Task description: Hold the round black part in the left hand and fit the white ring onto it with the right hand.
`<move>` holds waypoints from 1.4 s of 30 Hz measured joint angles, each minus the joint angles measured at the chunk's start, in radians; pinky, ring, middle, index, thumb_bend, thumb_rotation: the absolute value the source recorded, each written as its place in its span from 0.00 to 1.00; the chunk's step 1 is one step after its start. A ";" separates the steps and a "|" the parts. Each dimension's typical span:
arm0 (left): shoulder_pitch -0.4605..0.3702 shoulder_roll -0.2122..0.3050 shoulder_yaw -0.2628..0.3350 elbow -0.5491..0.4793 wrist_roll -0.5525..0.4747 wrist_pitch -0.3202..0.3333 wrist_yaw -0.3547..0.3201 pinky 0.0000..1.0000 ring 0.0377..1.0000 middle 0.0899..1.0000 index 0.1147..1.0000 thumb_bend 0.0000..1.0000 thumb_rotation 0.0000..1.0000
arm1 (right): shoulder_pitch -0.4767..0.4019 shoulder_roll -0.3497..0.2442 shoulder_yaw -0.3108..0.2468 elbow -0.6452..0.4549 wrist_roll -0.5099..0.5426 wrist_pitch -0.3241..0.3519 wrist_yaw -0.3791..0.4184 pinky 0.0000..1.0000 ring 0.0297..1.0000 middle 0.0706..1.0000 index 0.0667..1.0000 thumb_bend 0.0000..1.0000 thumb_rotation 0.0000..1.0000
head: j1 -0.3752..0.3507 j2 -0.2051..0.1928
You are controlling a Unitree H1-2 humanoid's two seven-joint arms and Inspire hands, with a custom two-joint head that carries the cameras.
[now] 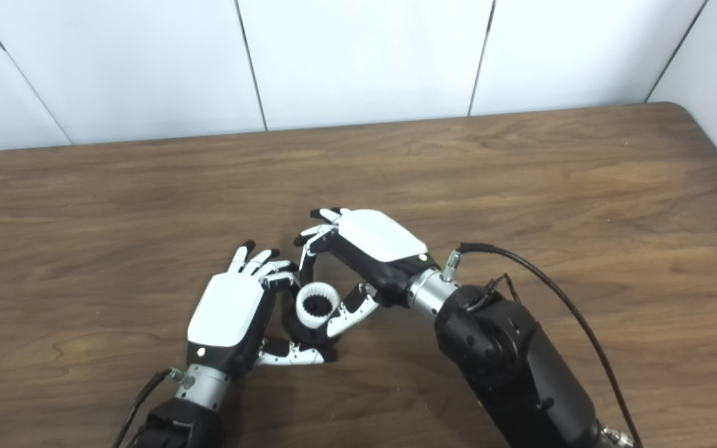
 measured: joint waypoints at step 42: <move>-0.003 -0.016 -0.019 0.009 0.005 0.012 0.013 1.00 0.89 0.75 0.42 0.52 0.05 | 0.008 0.001 -0.002 0.042 0.016 -0.022 -0.006 1.00 0.96 0.81 0.44 0.53 0.13 | 0.023 -0.008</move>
